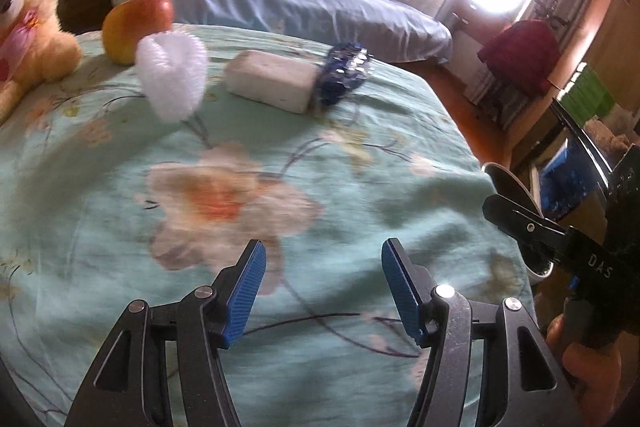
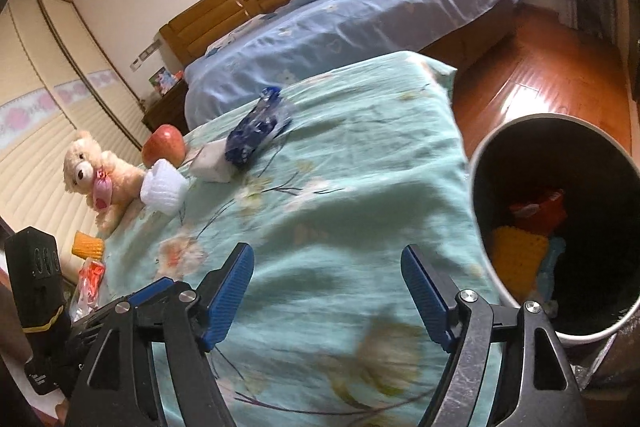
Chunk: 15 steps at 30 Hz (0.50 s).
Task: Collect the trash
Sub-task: 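Move both open tools back toward the remaining table items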
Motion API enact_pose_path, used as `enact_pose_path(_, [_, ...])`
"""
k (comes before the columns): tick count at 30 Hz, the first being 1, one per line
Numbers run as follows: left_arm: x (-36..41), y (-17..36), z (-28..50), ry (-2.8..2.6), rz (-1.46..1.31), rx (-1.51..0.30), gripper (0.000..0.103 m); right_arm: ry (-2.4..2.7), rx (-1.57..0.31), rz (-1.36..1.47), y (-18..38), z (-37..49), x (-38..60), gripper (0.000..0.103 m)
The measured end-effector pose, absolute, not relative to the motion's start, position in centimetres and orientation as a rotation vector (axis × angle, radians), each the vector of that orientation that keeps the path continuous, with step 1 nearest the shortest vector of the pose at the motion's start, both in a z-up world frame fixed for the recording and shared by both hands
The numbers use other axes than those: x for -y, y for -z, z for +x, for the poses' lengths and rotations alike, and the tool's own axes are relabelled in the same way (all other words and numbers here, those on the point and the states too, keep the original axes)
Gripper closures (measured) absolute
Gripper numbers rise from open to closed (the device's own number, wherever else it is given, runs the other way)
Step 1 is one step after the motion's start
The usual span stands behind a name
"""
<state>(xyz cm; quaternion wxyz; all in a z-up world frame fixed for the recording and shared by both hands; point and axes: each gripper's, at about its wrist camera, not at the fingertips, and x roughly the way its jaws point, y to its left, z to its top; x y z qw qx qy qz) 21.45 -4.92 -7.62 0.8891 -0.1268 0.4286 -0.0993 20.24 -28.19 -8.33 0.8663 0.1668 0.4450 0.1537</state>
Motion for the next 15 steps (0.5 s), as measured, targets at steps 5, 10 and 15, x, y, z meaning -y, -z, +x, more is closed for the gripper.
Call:
enact_pose_path(5, [3.1,7.5,21.7,0.175,-0.279,-0.885,0.043,-0.352,-0.944,0.333,8.4,20.8,26.2,0.025])
enact_pose_path(10, [1.6,7.3,22.2,0.151,-0.294,-0.882,0.043,-0.375,-0.947,0.325,8.6,21.6,24.6,0.025])
enact_pose_path(15, [0.9,7.4,23.3,0.125,-0.293,-0.878,0.043,-0.389,-0.959,0.328,9.1,22.7,23.3,0.025])
